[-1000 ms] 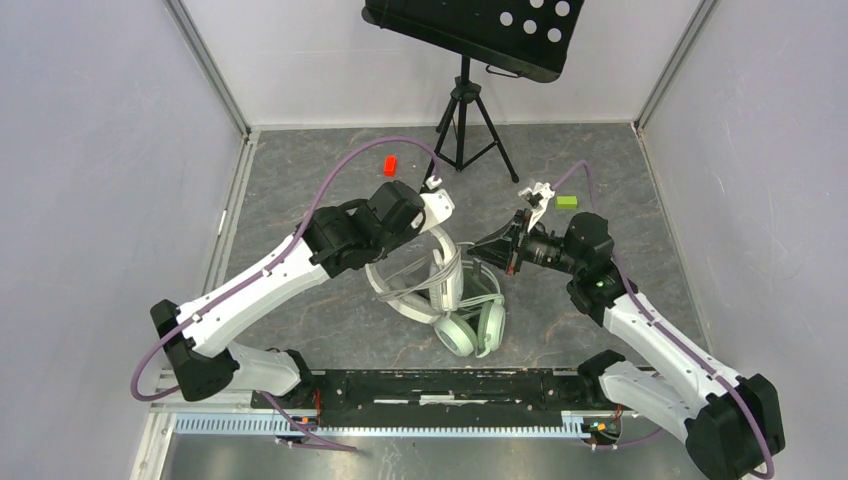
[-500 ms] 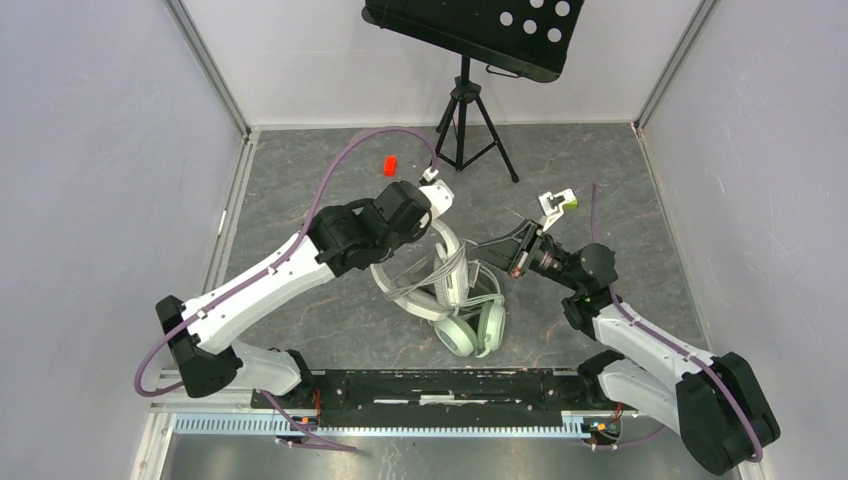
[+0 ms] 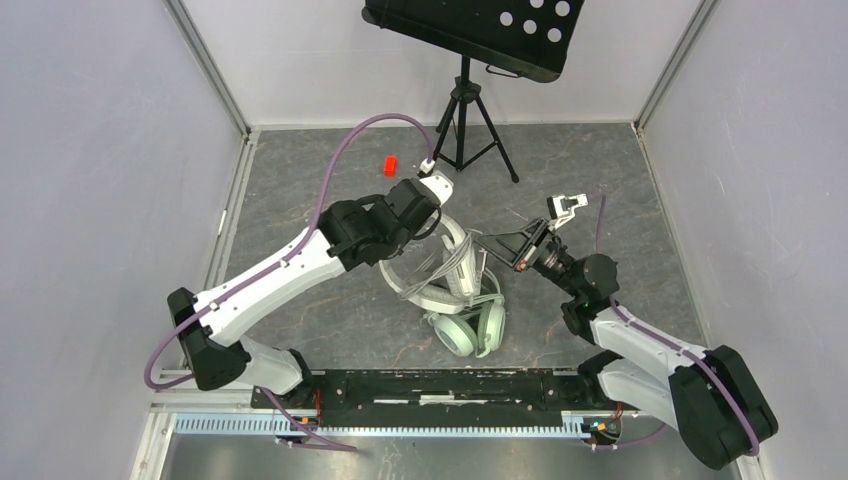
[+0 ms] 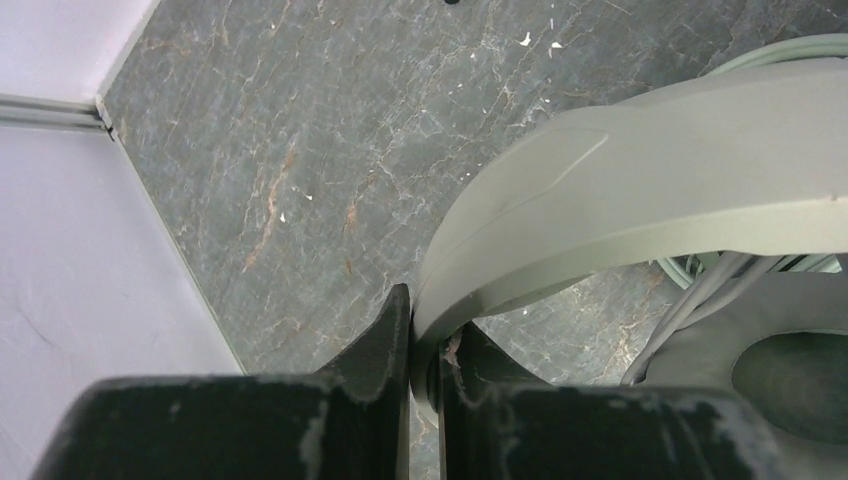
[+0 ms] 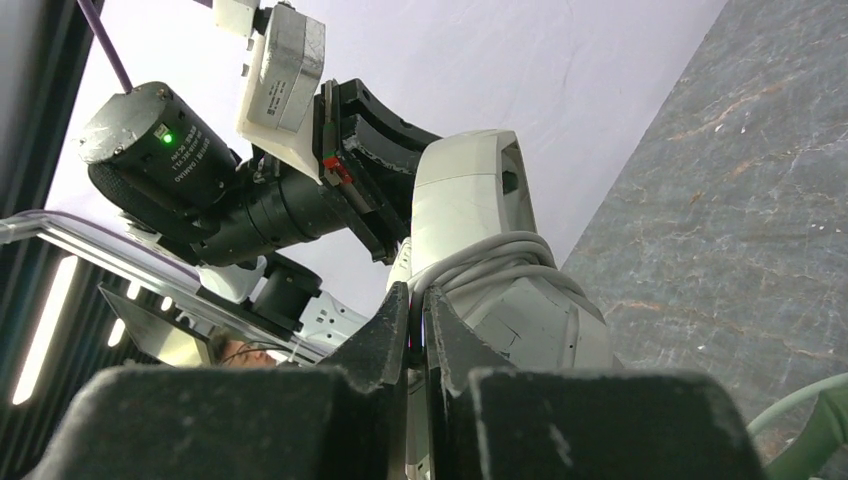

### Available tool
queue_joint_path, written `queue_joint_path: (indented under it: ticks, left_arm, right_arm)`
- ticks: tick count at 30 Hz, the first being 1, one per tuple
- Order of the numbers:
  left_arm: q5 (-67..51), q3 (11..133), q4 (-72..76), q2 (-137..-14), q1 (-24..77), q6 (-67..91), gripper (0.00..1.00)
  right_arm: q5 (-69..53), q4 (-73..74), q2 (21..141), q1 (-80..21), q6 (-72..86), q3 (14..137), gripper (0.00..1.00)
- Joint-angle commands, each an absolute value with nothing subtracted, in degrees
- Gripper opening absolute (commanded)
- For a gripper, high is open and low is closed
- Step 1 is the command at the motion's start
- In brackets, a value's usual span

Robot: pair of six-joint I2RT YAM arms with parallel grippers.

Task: Wrap the headphones
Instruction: Wrap the headphones cable around the headphones.

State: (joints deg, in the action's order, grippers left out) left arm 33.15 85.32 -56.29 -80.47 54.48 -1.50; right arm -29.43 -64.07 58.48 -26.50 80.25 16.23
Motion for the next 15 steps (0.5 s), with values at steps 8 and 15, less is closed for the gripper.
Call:
queue_joint_path:
  ticks: [8,15]
  left_arm:
    - [43.6,90.7,-64.7,-84.6,51.8,8.5,0.02]
    - [43.0,92.4,-65.6,-85.6,51.6,9.9,0.02]
  right_arm:
    - [-27.4,-73.2,56.2,-27.4,82.5,19.0,0.20]
    - [-26.5,-68.5,55.6,-27.9,79.3,21.5,0.00]
